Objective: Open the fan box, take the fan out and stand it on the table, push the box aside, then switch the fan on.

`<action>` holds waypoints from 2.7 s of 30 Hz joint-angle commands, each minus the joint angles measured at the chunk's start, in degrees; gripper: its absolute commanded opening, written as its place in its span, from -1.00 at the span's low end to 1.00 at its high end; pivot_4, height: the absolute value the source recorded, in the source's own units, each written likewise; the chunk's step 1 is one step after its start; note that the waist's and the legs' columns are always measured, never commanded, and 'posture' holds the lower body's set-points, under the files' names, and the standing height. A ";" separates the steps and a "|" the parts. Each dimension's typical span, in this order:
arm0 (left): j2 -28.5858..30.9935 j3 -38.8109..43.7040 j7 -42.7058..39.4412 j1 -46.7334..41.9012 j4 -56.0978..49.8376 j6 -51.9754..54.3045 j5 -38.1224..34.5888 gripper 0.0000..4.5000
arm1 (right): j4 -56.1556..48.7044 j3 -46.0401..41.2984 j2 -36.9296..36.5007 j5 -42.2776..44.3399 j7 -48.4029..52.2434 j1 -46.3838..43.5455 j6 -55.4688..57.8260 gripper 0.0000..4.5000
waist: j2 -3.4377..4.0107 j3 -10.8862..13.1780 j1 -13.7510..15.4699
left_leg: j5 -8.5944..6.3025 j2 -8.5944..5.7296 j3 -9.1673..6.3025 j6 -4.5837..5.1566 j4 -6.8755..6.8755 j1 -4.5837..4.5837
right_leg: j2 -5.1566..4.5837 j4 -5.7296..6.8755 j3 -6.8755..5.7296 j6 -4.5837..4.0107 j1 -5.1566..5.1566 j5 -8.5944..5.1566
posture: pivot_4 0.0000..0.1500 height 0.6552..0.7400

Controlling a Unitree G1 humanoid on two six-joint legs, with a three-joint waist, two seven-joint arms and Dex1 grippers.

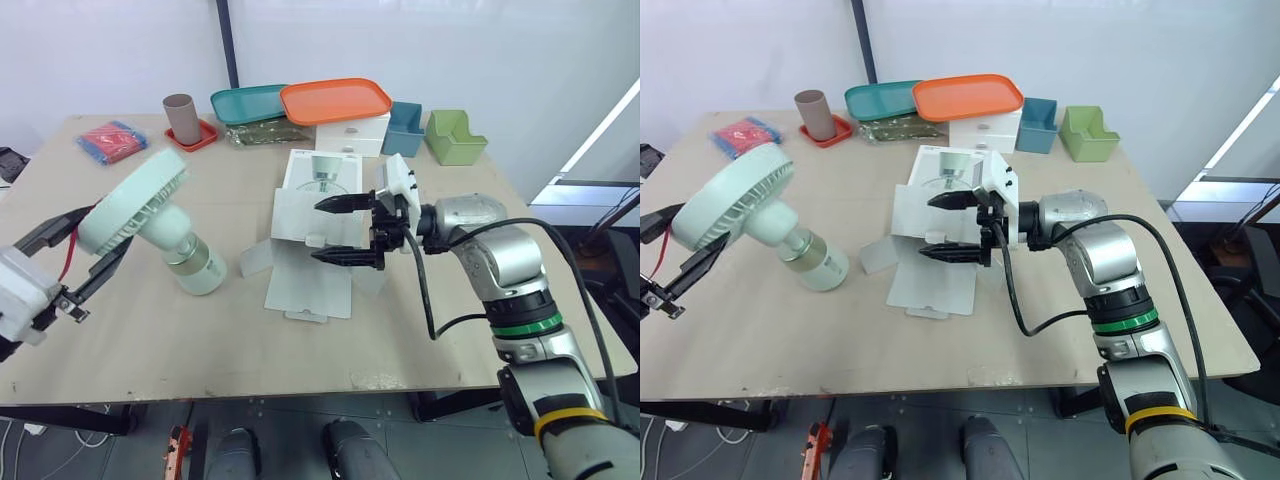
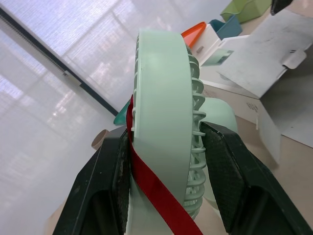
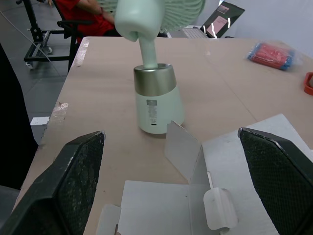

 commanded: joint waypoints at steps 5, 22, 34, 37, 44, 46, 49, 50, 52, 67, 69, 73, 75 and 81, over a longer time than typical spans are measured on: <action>-0.69 0.16 3.97 -4.56 1.27 2.21 2.10 -0.22 | -2.86 -1.03 -0.99 0.20 -0.80 0.37 0.15 1.00 | -0.01 0.00 0.01 | 0.00 0.00 -0.01 0.00 0.00 0.00 | 0.00 0.00 0.00 0.01 0.00 0.01 | 1.00 1.00; -7.01 -8.62 11.50 -9.67 4.55 9.80 4.73 -0.22 | -7.13 -2.03 -2.49 1.16 -2.62 2.66 3.44 1.00 | -0.10 -0.03 0.17 | 0.02 -0.06 -0.06 -0.02 0.07 0.00 | -0.01 0.00 0.03 0.24 0.08 0.18 | 1.00 1.00; -7.32 -14.33 14.46 -15.00 6.87 18.62 2.96 -0.22 | -10.09 -3.00 -2.36 1.91 -5.32 4.75 5.10 1.00 | -0.10 -0.06 0.81 | 0.04 -0.08 -0.07 -0.01 0.09 0.06 | -0.01 0.00 0.04 0.34 0.16 0.26 | 1.00 1.00; -6.68 -15.17 13.56 -16.22 7.89 20.84 1.62 -0.22 | -11.24 -3.18 -2.21 2.16 -6.61 5.43 5.68 1.00 | -0.10 -0.08 0.76 | 0.11 -0.10 -0.07 0.01 0.11 0.07 | -0.02 0.00 0.07 0.28 0.21 0.25 | 1.00 1.00; -9.63 -17.09 15.10 -19.40 8.73 25.83 -2.89 -0.22 | -13.31 -3.56 -2.64 2.70 -8.25 6.67 6.75 1.00 | -0.04 -0.13 0.78 | 0.23 -0.14 -0.08 0.11 0.11 0.20 | -0.02 0.00 0.10 0.25 0.31 0.34 | 1.00 1.00; -10.39 -17.17 15.90 -19.80 8.57 27.28 -3.73 -0.22 | -13.43 -3.72 -2.90 2.75 -8.50 6.63 6.98 1.00 | -0.01 -0.15 0.73 | 0.32 -0.17 -0.08 0.14 0.11 0.21 | -0.02 0.00 0.14 0.31 0.33 0.42 | 1.00 1.00; -10.59 -16.42 16.31 -19.73 8.36 28.51 -4.98 -0.22 | -14.13 -3.72 -3.18 3.06 -9.01 6.76 7.51 1.00 | 0.01 -0.17 0.79 | 0.33 -0.19 -0.08 0.14 0.11 0.21 | -0.03 0.00 0.14 0.31 0.35 0.42 | 1.00 1.00; -10.69 -16.34 16.31 -19.67 8.35 28.53 -5.14 -0.22 | -14.22 -3.71 -3.29 3.09 -9.05 6.80 7.59 1.00 | 0.01 -0.17 0.79 | 0.33 -0.19 -0.09 0.15 0.11 0.21 | -0.03 0.00 0.14 0.32 0.36 0.41 | 1.00 1.00; -11.25 -15.96 17.03 -19.72 8.27 29.51 -6.32 -0.22 | -14.11 -3.70 -3.46 3.03 -9.11 6.83 7.66 1.00 | 0.04 -0.19 0.78 | 0.34 -0.20 -0.09 0.15 0.11 0.22 | -0.04 0.00 0.15 0.32 0.37 0.42 | 1.00 1.00; -11.22 -12.81 19.84 -21.13 10.04 30.06 -8.95 -0.22 | -12.93 -3.16 -3.70 2.80 -8.96 6.15 6.38 1.00 | 0.04 -0.21 0.76 | 0.34 -0.23 -0.09 0.15 0.11 0.28 | -0.04 -0.02 0.18 0.32 0.39 0.42 | 1.00 1.00; -11.29 -12.25 20.15 -21.47 10.40 30.58 -9.60 -0.22 | -12.89 -3.11 -3.73 2.78 -8.91 6.14 6.28 1.00 | 0.04 -0.21 0.74 | 0.34 -0.23 -0.09 0.15 0.11 0.28 | -0.04 -0.02 0.18 0.32 0.38 0.42 | 1.00 1.00; -11.48 -12.81 20.38 -21.94 10.52 30.26 -9.53 0.42 | -12.27 -3.02 -3.74 2.63 -8.59 5.85 5.94 1.00 | 0.04 -0.21 0.68 | 0.34 -0.23 -0.09 0.15 0.10 0.28 | -0.04 -0.02 0.19 0.32 0.35 0.42 | 1.00 1.00; -11.82 -13.03 20.69 -21.99 10.38 30.08 -9.66 0.65 | -12.26 -2.84 -3.72 2.51 -8.55 5.86 5.87 1.00 | -0.03 -0.17 0.57 | 0.34 -0.24 -0.08 0.15 0.09 0.27 | -0.04 -0.04 0.23 0.32 0.33 0.42 | 1.00 1.00; -12.12 -13.93 21.68 -22.34 10.37 29.98 -9.13 0.98 | -12.14 -2.69 -3.81 2.27 -8.25 5.88 5.68 1.00 | -0.49 -0.03 0.65 | 0.22 -0.20 -0.11 -0.03 0.04 -0.18 | -0.02 -0.11 0.21 0.48 -0.03 0.34 | 1.00 1.00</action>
